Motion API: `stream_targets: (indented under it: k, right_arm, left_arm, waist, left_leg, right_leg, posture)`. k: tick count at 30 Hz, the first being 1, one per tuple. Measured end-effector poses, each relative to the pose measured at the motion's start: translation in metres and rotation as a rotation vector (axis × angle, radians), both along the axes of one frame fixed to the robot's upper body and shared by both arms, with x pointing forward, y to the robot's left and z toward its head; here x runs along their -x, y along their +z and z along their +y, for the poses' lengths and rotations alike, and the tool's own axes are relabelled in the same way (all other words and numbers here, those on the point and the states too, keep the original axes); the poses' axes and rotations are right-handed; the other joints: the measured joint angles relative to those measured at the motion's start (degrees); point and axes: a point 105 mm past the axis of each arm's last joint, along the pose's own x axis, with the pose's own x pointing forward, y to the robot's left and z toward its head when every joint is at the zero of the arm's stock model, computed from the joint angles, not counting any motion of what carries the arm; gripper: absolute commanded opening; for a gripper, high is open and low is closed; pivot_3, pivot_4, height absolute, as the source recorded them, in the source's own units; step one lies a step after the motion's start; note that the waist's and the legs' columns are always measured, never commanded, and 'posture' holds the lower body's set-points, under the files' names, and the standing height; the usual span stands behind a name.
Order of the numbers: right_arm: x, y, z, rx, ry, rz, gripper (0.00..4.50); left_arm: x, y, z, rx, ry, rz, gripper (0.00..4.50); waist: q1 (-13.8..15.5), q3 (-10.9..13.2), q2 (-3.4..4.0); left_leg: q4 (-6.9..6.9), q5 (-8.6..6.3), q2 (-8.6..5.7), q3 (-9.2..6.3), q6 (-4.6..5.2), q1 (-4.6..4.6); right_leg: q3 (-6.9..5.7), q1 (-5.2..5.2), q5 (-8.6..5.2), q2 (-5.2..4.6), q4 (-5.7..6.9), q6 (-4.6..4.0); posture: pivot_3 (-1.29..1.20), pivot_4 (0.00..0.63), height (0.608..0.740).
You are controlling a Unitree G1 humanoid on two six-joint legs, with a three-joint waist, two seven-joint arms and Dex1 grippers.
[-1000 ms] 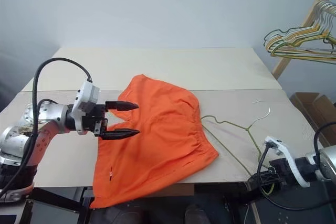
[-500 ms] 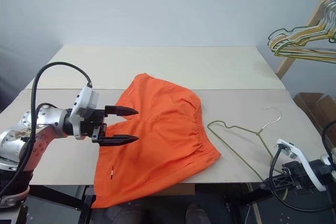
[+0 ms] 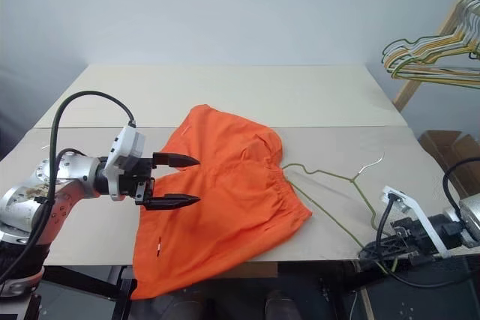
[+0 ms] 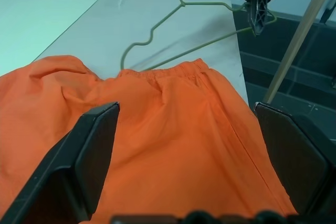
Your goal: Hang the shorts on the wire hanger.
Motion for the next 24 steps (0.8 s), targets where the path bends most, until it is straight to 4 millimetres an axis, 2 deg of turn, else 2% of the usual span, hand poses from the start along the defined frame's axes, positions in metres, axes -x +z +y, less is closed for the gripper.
stream_targets:
  k: [4, 9, 11, 20, 24]
  right_arm:
    - [-0.004, 0.004, 0.001, -0.021, -0.011, -0.013, 0.00]
    - [0.013, 0.000, 0.004, -0.002, 0.071, 0.045, 0.00]
    - [0.013, -0.001, 0.004, -0.001, 0.074, 0.044, 0.00]
    - [0.004, -0.002, -0.016, 0.021, -0.047, 0.035, 0.00]
    - [0.008, -0.010, -0.018, 0.059, -0.026, 0.067, 0.00]
  left_arm:
    - [0.000, -0.003, 0.001, -0.003, 0.007, 0.008, 4.48]
    - [0.000, -0.003, 0.001, -0.006, 0.008, 0.005, 4.48]
    - [0.000, -0.003, 0.002, -0.009, 0.010, 0.002, 4.48]
    - [0.000, -0.001, 0.002, -0.010, 0.008, -0.014, 4.48]
    - [0.000, -0.001, 0.002, -0.010, 0.007, -0.014, 4.48]
  waist:
    - [0.34, 0.07, 0.01]
    - [1.09, 0.12, 0.06]
    - [1.17, 0.13, 0.04]
    - [1.18, 0.38, 0.03]
    - [1.14, 0.41, 0.05]
  left_leg:
    - [0.00, 0.00, 0.01, 0.01, 0.00, 0.00]
    - [0.00, 0.00, 0.01, 0.04, 0.00, 0.00]
    - [0.00, 0.00, 0.00, 0.09, 0.00, 0.01]
    - [-0.01, 0.00, 0.01, 0.13, 0.00, 0.02]
    - [-0.01, 0.00, 0.03, 0.13, 0.00, 0.04]
  right_leg:
    - [0.00, -0.01, 0.00, 0.01, 0.00, 0.00]
    - [0.02, -0.02, -0.01, 0.00, 0.00, 0.01]
    - [0.05, -0.03, 0.00, 0.00, 0.00, 0.01]
    - [0.10, -0.04, 0.00, 0.00, 0.00, 0.00]
    - [0.10, -0.04, 0.00, 0.02, 0.00, 0.01]
  posture:
    - [0.02, 0.081, 0.740]
    - [0.02, 0.081, 0.740]
    - [0.02, 0.082, 0.740]
    - [0.02, 0.088, 0.740]
    - [0.03, 0.089, 0.740]
